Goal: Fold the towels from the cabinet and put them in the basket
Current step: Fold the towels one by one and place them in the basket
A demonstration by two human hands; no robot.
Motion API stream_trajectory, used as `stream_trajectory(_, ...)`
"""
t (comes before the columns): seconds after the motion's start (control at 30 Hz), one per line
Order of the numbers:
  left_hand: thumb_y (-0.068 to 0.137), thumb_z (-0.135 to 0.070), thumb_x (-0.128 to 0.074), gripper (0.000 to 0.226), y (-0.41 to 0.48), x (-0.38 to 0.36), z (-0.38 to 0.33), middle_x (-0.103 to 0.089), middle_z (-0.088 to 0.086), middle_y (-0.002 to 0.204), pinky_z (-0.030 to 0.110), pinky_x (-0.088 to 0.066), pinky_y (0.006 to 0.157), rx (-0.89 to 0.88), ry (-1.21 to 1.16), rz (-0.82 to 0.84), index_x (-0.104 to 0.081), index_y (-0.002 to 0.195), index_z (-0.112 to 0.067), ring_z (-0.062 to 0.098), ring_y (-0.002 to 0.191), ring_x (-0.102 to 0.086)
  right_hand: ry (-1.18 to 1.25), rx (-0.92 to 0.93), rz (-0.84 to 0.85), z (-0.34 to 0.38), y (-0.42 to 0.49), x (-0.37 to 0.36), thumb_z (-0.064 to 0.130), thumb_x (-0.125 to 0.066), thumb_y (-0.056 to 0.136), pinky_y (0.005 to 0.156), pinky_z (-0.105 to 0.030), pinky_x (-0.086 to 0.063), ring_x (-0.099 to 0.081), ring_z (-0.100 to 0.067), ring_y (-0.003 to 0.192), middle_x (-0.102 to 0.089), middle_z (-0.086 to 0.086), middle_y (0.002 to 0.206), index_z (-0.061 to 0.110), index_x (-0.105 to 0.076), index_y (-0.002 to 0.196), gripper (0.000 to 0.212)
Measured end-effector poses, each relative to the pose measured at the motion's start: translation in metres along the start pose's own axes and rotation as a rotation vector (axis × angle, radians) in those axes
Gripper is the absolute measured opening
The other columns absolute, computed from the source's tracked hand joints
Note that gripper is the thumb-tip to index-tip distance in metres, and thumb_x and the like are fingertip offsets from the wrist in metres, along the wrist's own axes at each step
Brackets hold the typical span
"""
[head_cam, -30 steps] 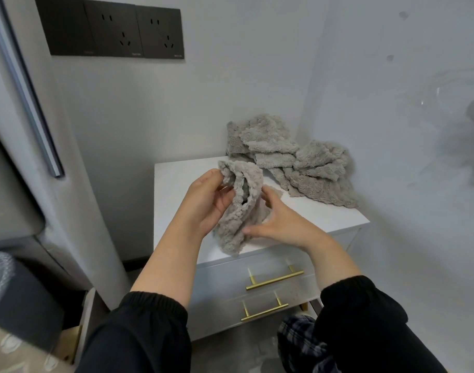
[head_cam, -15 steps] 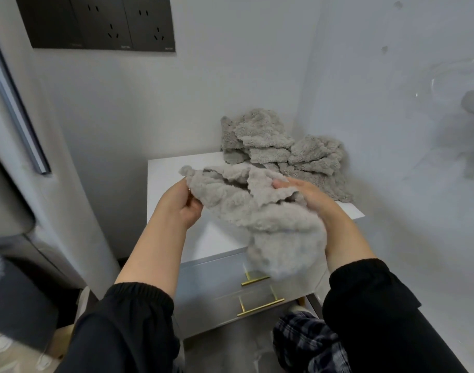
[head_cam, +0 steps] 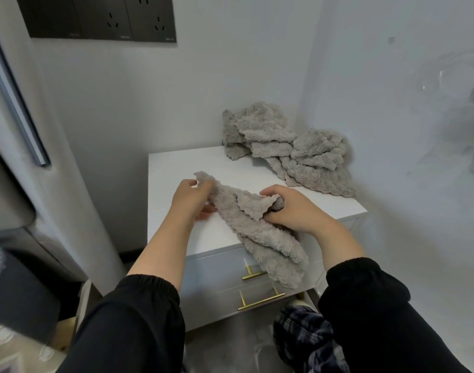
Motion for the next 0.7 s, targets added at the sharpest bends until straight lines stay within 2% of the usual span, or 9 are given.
stream_trajectory(0.1,0.077,-0.033,-0.071,0.057,-0.002,-0.004,0.001,-0.064,0.008,0.103,0.034,-0.058,0.066,-0.093,0.081,-0.06,-0.046,0.126,-0.015,0.023,0.076,-0.068,0.078,0.052,-0.092,0.006,0.002,-0.002,0.006,-0.067,0.081,0.069,-0.028,-0.046,-0.062,-0.015,0.081,-0.07,0.002,0.085,0.016,-0.072,0.087,0.013)
stream_trajectory(0.17,0.072,-0.028,-0.075,0.055,0.0,-0.006,0.002,-0.067,0.011,0.103,0.039,-0.059,0.075,-0.076,0.041,-0.023,-0.055,0.12,-0.008,0.026,0.085,-0.068,0.172,0.054,-0.066,0.008,0.002,0.0,0.008,-0.066,0.085,0.063,-0.027,-0.04,-0.054,-0.013,0.068,-0.064,0.002,0.071,0.014,-0.071,0.081,0.009)
stream_trajectory(0.3,0.086,-0.005,-0.065,0.012,-0.004,-0.007,0.0,-0.065,0.011,0.088,0.031,-0.057,0.062,0.088,-0.398,0.12,-0.064,0.098,-0.002,0.02,0.074,-0.063,0.639,-0.042,-0.104,0.008,-0.002,0.008,0.021,-0.056,0.095,0.08,-0.04,-0.051,-0.066,-0.026,0.084,-0.07,-0.012,0.09,0.009,-0.066,0.091,0.016)
stream_trajectory(0.4,0.091,-0.007,-0.059,0.007,0.001,0.005,-0.001,-0.067,0.013,0.091,0.034,-0.058,0.061,0.169,-0.679,0.079,-0.062,0.096,-0.002,0.022,0.077,-0.065,0.961,-0.206,-0.443,-0.001,0.001,0.026,0.019,-0.055,0.096,0.077,-0.035,-0.054,-0.068,-0.027,0.084,-0.072,-0.012,0.09,0.003,-0.067,0.089,0.021)
stream_trajectory(0.47,0.09,-0.008,-0.061,0.004,0.006,0.016,0.001,-0.068,0.011,0.086,0.033,-0.059,0.063,0.132,-0.641,-0.012,-0.065,0.089,-0.005,0.022,0.074,-0.066,0.921,-0.322,-0.628,-0.015,0.001,0.034,0.022,-0.057,0.092,0.073,-0.033,-0.047,-0.067,-0.032,0.086,-0.068,-0.026,0.099,-0.012,-0.063,0.098,0.035)
stream_trajectory(0.53,0.089,-0.011,-0.064,0.021,0.006,0.026,-0.001,-0.06,0.008,0.068,0.023,-0.05,0.053,-0.009,-0.339,-0.152,-0.058,0.069,-0.011,0.019,0.058,-0.057,0.869,-0.382,-0.66,-0.02,-0.002,0.036,0.021,-0.06,0.089,0.067,-0.03,-0.041,-0.066,-0.037,0.084,-0.066,-0.029,0.095,-0.014,-0.062,0.093,0.035)
stream_trajectory(0.6,0.09,-0.015,-0.063,0.026,0.0,0.032,-0.008,-0.056,0.008,0.064,0.023,-0.043,0.051,-0.158,-0.123,-0.197,-0.057,0.066,-0.013,0.02,0.056,-0.053,1.065,-0.361,-0.575,-0.02,-0.004,0.041,0.018,-0.062,0.088,0.068,-0.031,-0.05,-0.066,-0.03,0.083,-0.068,-0.017,0.088,0.0,-0.066,0.088,0.018)
stream_trajectory(0.67,0.093,-0.017,-0.06,0.014,-0.005,0.032,-0.015,-0.067,0.01,0.076,0.03,-0.054,0.061,-0.143,-0.176,-0.005,-0.065,0.081,-0.011,0.024,0.067,-0.064,1.231,-0.346,-0.395,-0.018,-0.007,0.048,0.021,-0.059,0.092,0.073,-0.041,-0.058,-0.07,-0.028,0.086,-0.072,-0.012,0.093,0.008,-0.068,0.098,0.017)
stream_trajectory(0.7,0.094,-0.018,-0.058,0.012,-0.009,0.032,-0.018,-0.071,0.011,0.084,0.035,-0.058,0.068,-0.089,-0.235,0.144,-0.067,0.092,-0.01,0.024,0.075,-0.068,1.208,-0.326,-0.269,-0.015,-0.011,0.053,0.021,-0.057,0.093,0.069,-0.041,-0.059,-0.071,-0.027,0.082,-0.073,-0.013,0.091,0.008,-0.068,0.101,0.019)
Point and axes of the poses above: each hand's wrist, its own y-axis towards the middle knuckle, its own x-axis out of the back of the hand, z = x × y, the point moved 2 cm from there along y, towards the middle knuckle
